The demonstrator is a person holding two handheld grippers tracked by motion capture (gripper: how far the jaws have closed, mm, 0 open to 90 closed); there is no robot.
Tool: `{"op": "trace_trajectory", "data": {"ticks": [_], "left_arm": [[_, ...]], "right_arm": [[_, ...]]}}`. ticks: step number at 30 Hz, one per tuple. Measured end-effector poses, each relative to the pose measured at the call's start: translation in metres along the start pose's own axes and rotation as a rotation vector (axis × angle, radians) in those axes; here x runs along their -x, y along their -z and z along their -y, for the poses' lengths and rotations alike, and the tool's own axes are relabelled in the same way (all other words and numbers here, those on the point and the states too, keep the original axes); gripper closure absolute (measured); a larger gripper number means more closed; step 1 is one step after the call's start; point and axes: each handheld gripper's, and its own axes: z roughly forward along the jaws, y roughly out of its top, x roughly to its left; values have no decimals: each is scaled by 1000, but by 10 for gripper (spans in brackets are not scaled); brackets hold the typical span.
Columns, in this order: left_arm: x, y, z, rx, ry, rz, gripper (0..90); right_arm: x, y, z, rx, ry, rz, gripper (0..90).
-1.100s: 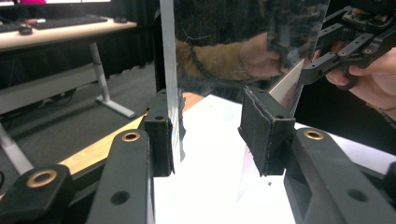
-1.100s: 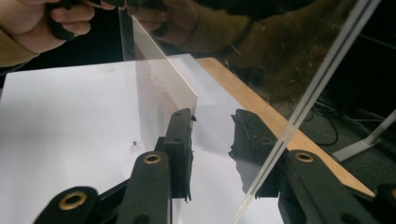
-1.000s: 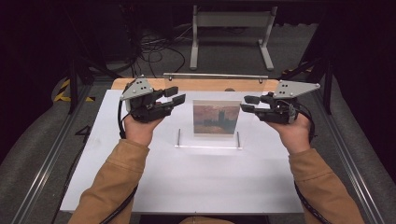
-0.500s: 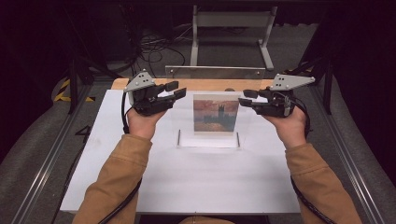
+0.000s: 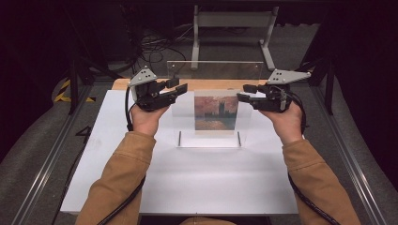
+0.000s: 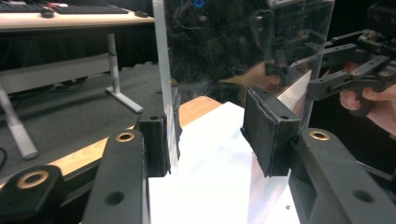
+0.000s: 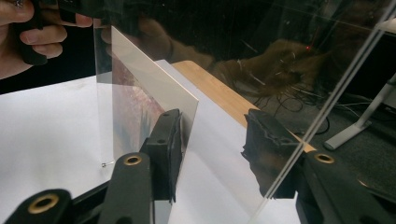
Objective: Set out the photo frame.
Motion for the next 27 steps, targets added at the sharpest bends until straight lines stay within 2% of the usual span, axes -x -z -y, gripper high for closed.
{"op": "trace_trajectory", "data": {"ticks": [2,3,4,8,10,11,13,15,17,19,21,27], "left_arm": [[1,-1,1,-9,-3,-10,524],[0,-1,2,-10,-6,-10,482],[1,-1,3,-12,12,4,455],[-1,0,4,-7,8,5,374],[-1,0,3,-22,34,17,314],[-1,0,3,-22,34,17,279],[1,3,3,-39,25,-1,255],[4,9,4,-50,-10,-20,213],[5,13,5,-56,-13,-24,186],[8,24,8,-74,-26,-41,171],[11,35,12,-85,-26,-40,155],[21,66,27,-131,-11,-31,143]], "right_arm": [[0,-1,1,6,10,15,489],[0,-1,2,3,9,33,395],[0,-1,2,5,1,30,365],[1,1,7,21,-27,33,271],[2,3,9,20,-32,39,239],[2,3,9,20,-32,39,239],[2,7,10,20,-36,51,186],[1,14,11,26,-44,58,140],[-1,18,12,31,-46,63,116],[-4,26,14,31,-40,57,66],[-8,35,16,22,-35,57,35],[-20,66,27,27,-63,29,6]]}}
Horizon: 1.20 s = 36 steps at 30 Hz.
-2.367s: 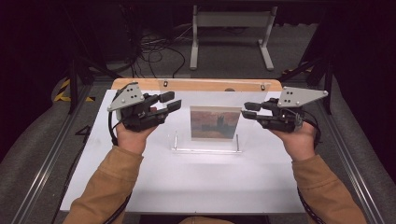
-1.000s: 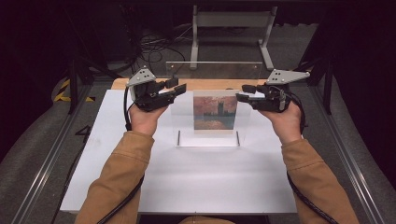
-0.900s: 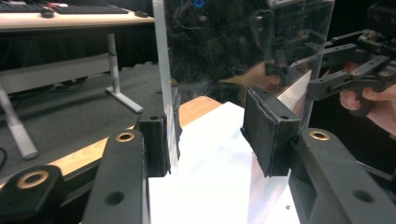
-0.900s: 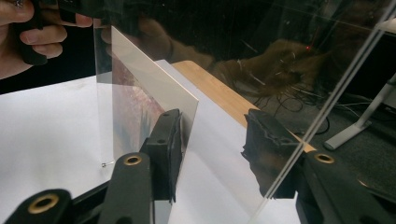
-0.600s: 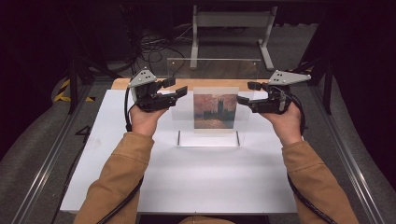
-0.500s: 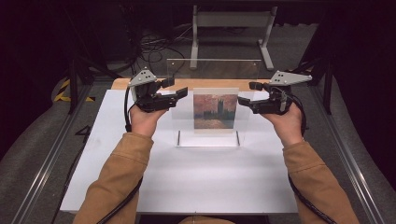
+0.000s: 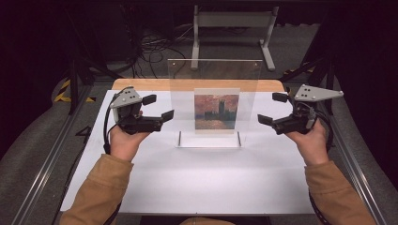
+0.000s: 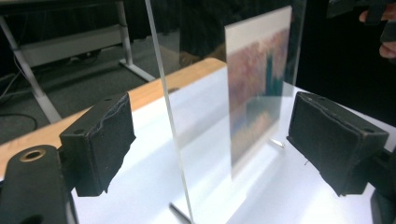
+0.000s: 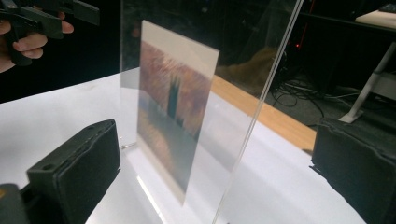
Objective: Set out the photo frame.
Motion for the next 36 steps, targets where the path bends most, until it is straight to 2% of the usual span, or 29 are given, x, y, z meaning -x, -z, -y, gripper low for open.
{"op": "trace_trajectory", "data": {"ticks": [1,5,9,16,18,21,24,25,26,28,31,33,36], "left_arm": [[0,0,0,0,0,0,138],[5,17,15,-14,3,7,129],[8,32,35,-60,-27,10,122],[7,52,72,-83,-19,18,112],[7,55,86,-84,7,22,108],[3,56,107,-80,36,16,105],[4,55,132,-58,41,-16,101],[2,53,137,-73,34,-16,101],[1,51,141,-91,47,-4,100],[-1,50,144,-88,44,-3,99],[-2,46,149,-95,18,4,91],[-3,41,155,-102,34,9,88],[-8,33,166,-108,76,11,89]], "right_arm": [[-3,5,3,-7,3,4,3],[-8,19,17,-22,-3,-3,2],[-9,31,31,-12,-28,-14,2],[-13,49,65,-22,-49,-3,0],[-14,51,76,-17,-70,-6,0],[-15,50,94,-16,-88,-7,0],[-16,43,112,-16,-97,-17,0],[-17,39,119,-27,-89,-13,0],[-18,35,124,-35,-82,-7,0],[-19,29,132,-44,-81,-15,0],[-19,21,144,-60,-82,-30,0],[-16,17,151,-59,-117,-52,0],[-13,12,161,-94,-139,-25,0]]}}
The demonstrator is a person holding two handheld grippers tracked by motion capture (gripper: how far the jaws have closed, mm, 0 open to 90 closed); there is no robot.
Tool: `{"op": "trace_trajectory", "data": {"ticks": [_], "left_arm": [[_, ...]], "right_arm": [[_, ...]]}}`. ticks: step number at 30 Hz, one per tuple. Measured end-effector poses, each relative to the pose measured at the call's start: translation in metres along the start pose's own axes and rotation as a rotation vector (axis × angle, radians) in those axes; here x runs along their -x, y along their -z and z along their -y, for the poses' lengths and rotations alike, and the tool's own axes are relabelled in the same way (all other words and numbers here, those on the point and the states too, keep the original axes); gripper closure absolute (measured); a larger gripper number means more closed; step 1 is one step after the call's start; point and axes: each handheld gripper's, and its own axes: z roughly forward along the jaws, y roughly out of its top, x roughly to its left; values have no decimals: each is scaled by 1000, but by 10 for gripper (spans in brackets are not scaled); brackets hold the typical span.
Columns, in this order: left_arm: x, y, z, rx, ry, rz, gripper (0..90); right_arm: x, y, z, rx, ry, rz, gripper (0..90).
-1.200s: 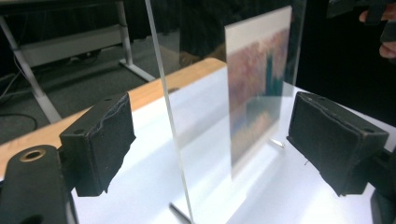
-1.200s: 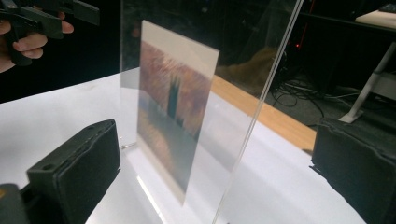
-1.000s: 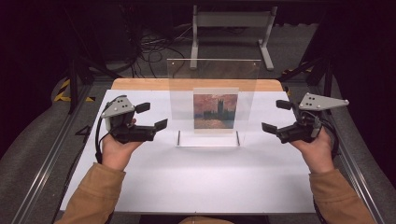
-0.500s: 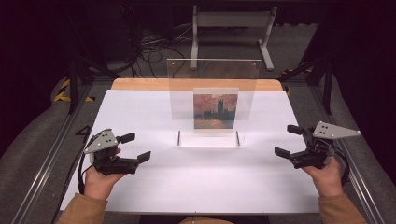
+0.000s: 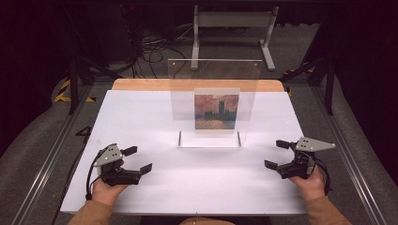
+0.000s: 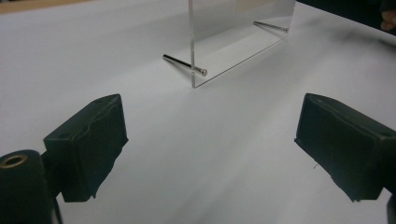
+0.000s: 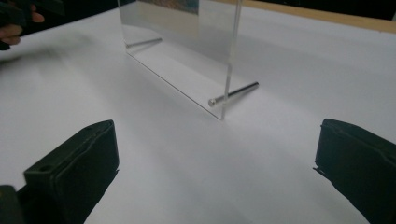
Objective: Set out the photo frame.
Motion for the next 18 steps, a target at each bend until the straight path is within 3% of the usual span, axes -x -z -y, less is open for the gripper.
{"op": "trace_trajectory", "data": {"ticks": [5,6,12,16,18], "left_arm": [[-3,-13,8,-20,38,-12,91],[-4,-13,8,-24,23,-20,92],[-5,-10,9,4,37,-30,91],[-5,-7,8,23,40,-37,90],[-4,-6,7,28,33,-48,86]], "right_arm": [[5,-8,8,-31,-27,9,0],[6,-8,8,-32,-30,9,0],[7,-11,10,-38,-44,26,0],[5,-12,8,-7,-54,58,0],[4,-11,7,-4,-75,47,0]]}}
